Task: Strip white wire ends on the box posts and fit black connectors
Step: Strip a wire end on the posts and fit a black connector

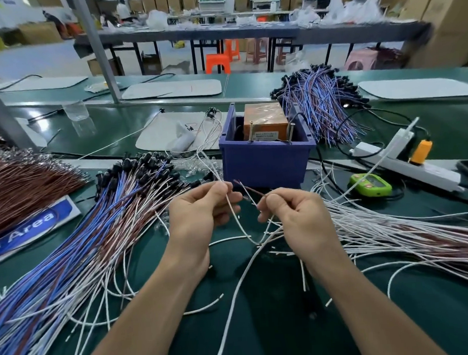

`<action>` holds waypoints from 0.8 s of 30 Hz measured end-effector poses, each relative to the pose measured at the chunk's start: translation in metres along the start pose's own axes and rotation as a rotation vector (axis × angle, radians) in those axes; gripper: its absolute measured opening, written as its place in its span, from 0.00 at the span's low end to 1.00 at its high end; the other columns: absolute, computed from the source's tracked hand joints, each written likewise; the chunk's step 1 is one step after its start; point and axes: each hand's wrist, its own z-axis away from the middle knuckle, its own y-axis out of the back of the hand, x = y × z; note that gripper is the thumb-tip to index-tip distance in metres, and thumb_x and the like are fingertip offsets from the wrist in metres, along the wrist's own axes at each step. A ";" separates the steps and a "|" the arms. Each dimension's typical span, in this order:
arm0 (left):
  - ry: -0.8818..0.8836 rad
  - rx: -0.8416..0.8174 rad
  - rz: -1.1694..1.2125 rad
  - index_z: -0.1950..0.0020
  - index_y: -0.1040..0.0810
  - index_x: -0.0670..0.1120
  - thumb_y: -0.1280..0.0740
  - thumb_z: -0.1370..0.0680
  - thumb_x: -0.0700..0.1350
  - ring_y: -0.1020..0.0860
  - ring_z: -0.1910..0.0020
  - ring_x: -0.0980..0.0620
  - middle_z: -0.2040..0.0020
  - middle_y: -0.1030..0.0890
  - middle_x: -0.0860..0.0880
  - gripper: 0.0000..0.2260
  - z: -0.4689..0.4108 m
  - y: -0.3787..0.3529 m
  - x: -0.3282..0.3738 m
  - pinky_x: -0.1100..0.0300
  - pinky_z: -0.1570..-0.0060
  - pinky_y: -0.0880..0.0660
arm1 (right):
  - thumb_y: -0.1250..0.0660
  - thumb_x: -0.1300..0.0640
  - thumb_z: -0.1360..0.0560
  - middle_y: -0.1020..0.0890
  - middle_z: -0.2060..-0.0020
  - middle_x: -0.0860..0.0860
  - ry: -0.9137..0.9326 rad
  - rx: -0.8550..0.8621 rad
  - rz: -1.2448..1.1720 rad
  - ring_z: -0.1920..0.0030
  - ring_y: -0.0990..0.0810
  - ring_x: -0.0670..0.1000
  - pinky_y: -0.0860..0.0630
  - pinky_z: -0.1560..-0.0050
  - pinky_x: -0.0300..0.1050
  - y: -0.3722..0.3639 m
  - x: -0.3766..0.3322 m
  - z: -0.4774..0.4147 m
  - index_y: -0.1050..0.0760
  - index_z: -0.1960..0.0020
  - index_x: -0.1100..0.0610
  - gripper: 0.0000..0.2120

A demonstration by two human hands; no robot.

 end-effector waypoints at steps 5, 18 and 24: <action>-0.135 0.032 -0.201 0.60 0.12 0.52 0.31 0.20 0.40 0.33 0.75 0.56 0.74 0.26 0.52 0.13 -0.008 -0.002 -0.002 0.64 0.74 0.34 | 0.34 0.59 0.19 0.14 0.66 0.48 0.077 0.080 -0.100 0.61 0.17 0.56 0.21 0.56 0.46 0.010 0.001 -0.003 0.15 0.57 0.49 0.13; -0.706 0.127 -0.902 0.61 0.15 0.51 0.29 0.23 0.47 0.26 0.68 0.55 0.75 0.25 0.56 0.07 -0.040 -0.021 0.018 0.64 0.64 0.32 | 0.31 0.56 0.20 0.16 0.69 0.48 0.144 0.221 0.074 0.76 0.25 0.46 0.30 0.75 0.40 0.033 -0.009 -0.040 0.23 0.58 0.49 0.09; -0.752 0.263 -0.888 0.62 0.16 0.48 0.28 0.22 0.46 0.33 0.76 0.52 0.78 0.31 0.56 0.08 -0.050 -0.021 0.017 0.65 0.67 0.39 | 0.23 0.54 0.26 0.16 0.71 0.45 0.127 0.372 0.088 0.72 0.20 0.46 0.23 0.69 0.42 0.029 -0.001 -0.054 0.17 0.62 0.49 0.07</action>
